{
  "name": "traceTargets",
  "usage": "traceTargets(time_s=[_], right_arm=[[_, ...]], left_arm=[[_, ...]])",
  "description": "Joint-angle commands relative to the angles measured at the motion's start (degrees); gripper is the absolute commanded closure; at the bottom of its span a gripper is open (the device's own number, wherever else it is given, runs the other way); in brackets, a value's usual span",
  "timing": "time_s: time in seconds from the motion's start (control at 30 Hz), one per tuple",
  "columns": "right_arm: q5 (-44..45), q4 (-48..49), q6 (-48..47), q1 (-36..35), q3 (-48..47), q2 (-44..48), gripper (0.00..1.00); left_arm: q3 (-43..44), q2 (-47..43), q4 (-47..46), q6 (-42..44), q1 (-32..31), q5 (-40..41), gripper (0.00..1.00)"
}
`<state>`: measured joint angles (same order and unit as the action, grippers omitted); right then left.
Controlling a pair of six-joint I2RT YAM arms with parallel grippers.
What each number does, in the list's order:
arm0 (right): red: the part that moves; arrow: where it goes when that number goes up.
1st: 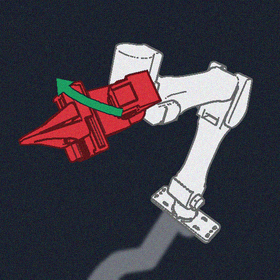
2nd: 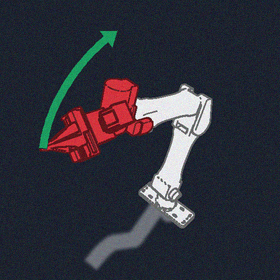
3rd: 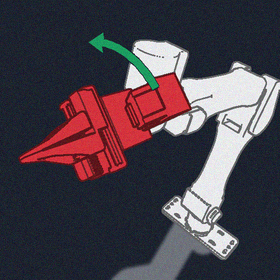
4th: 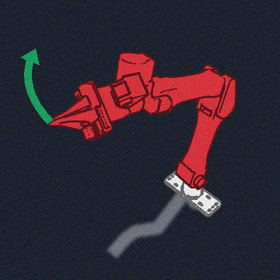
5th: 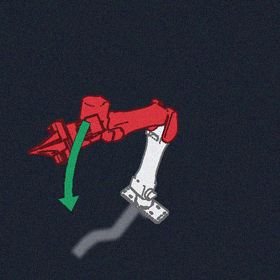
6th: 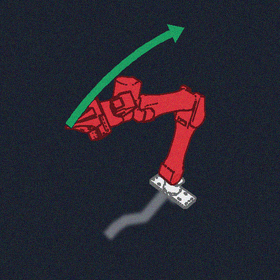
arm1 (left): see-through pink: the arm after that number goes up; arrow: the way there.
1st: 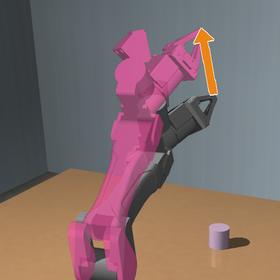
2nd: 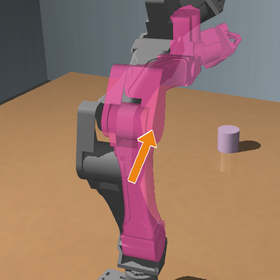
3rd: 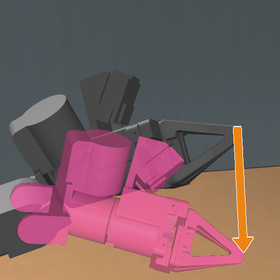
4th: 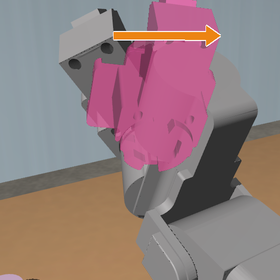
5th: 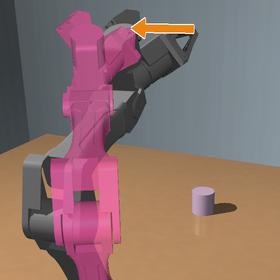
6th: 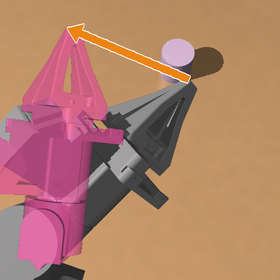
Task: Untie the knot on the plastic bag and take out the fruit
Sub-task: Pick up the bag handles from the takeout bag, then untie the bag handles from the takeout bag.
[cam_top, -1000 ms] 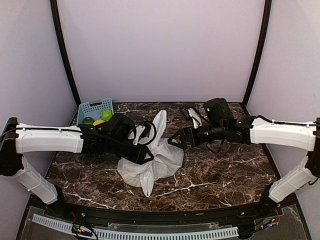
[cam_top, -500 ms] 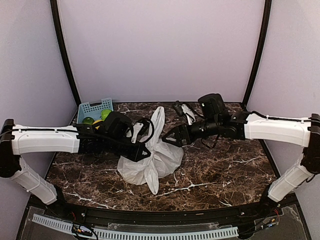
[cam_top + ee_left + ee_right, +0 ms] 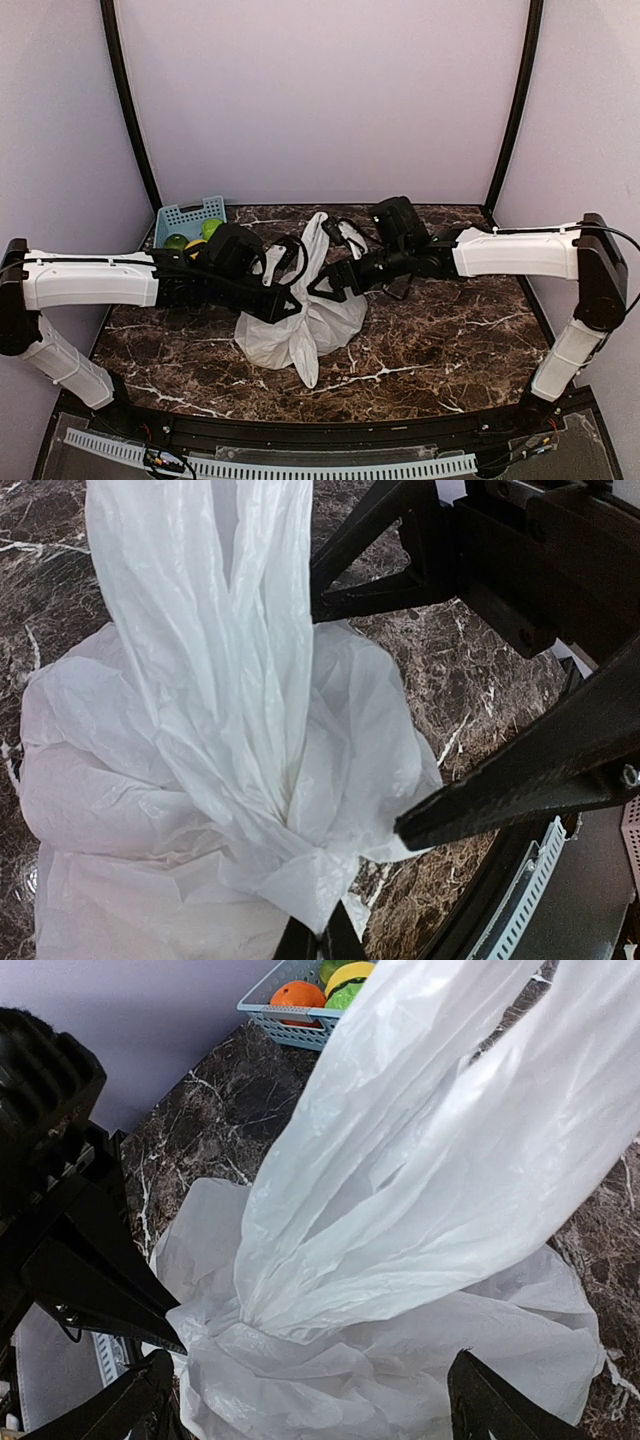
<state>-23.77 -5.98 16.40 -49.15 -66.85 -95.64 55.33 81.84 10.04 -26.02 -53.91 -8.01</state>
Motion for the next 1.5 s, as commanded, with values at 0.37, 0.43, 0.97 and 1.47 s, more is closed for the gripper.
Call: traceTargets(time_s=[0.37, 0.43, 0.97, 1.47], right_arm=[[0.9, 0.33, 0.48, -1.87, -1.14, -2.46, 0.16], [1.37, 0.27, 0.6, -1.9, -0.95, -2.51, 0.27], [1.27, 1.72, 1.69, -2.01, 0.14, -1.88, 1.0], [8.04, 2.63, 4.46, -0.1, 5.52, 3.46, 1.0]], left_arm=[[-0.78, -1.61, -0.11, 0.4, -0.17, 1.52, 0.99], [-0.77, -1.6, -0.13, 0.43, -0.16, 1.61, 0.99], [-1.13, -1.51, 0.33, -0.95, 0.62, 2.75, 0.99], [-5.53, -5.33, 0.28, -3.67, 5.1, 1.37, 0.99]])
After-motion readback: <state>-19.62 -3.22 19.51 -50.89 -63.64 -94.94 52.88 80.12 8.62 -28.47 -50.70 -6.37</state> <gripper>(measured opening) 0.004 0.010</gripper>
